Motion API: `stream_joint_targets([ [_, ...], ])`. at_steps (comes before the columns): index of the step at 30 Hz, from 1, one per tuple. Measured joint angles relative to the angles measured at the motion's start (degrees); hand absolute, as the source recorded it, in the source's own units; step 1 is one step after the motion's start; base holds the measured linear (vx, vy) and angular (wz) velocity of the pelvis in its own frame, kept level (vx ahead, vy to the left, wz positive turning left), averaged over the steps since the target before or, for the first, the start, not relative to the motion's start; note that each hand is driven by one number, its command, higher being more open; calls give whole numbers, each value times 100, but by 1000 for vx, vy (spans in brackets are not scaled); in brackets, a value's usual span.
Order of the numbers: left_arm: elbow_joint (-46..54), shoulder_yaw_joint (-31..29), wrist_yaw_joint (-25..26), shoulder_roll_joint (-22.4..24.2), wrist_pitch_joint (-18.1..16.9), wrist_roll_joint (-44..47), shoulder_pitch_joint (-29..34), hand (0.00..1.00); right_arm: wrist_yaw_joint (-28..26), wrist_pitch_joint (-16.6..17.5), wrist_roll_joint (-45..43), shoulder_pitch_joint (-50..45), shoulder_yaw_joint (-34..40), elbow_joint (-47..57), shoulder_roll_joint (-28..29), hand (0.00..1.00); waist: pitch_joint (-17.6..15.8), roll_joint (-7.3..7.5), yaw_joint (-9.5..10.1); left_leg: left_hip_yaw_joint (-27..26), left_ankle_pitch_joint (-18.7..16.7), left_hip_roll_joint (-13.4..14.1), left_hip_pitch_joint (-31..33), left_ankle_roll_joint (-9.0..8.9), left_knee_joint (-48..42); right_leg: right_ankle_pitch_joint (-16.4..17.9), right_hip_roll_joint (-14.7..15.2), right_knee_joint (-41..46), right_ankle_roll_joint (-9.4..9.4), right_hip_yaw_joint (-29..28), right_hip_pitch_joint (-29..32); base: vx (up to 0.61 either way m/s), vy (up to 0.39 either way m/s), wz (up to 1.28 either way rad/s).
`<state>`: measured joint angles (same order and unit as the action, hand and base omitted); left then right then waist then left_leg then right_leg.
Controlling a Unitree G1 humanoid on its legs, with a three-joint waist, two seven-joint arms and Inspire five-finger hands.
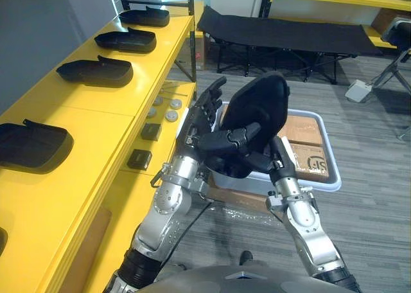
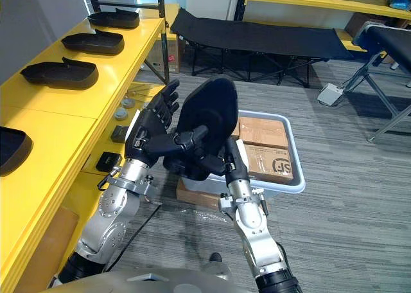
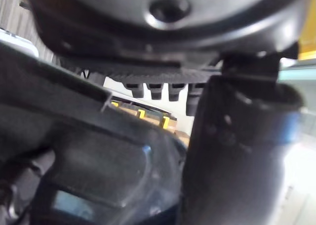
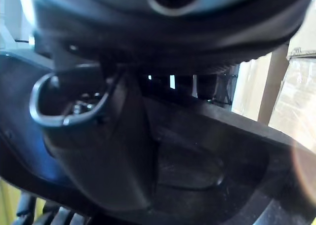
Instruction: Walk over and take three plastic housings, then place them on the shelf
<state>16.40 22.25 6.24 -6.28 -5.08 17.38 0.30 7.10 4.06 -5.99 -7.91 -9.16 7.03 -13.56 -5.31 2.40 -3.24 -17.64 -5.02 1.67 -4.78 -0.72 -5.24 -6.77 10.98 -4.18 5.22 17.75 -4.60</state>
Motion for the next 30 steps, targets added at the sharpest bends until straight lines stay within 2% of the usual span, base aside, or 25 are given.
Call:
stream_joint_targets([
  [2,37,-134,-4,0,-4,-39,17,100,-19,0,1,5,224,18,-1,0,-3,3,-2,0,-3,4,0,-2,-7,2,-2,1,-1,0,-1,0,0,0],
  [8,121,-448,117,-51,1,-1306,26,100,-54,-49,11,4,548,70,-4,0,-10,7,-1,-5,-27,16,7,-16,-45,22,-5,12,4,-1,-2,0,0,0],
  [11,121,-529,102,-183,69,-1990,28,100,-167,-159,11,4,614,70,-12,0,-17,9,-3,-12,-54,27,14,-24,-65,26,-11,12,5,-5,0,0,0,0],
  [14,96,-533,45,-342,211,-2233,32,100,-294,-213,14,5,637,71,-21,0,-50,10,-3,-13,-64,55,23,-25,-69,27,-15,10,7,-7,7,0,0,0],
  [21,-259,-566,-463,-423,395,-2165,34,100,-524,-212,14,100,584,71,-38,0,-147,-14,1,-58,-133,71,26,-19,-128,24,-21,9,11,-64,-4,-2,2,-3],
  [25,-557,-335,-861,-503,674,-1270,25,100,-685,-212,13,357,252,132,-248,0,-213,-9,-3,-90,-169,78,24,-13,-175,18,-23,5,21,-90,-34,-16,-1,-4],
  [30,-609,-279,-771,-497,661,-850,20,100,-807,-212,23,481,68,269,-250,0,-220,-14,1,-90,-169,77,24,-13,-175,17,-22,6,23,-90,-35,-28,-9,0],
])
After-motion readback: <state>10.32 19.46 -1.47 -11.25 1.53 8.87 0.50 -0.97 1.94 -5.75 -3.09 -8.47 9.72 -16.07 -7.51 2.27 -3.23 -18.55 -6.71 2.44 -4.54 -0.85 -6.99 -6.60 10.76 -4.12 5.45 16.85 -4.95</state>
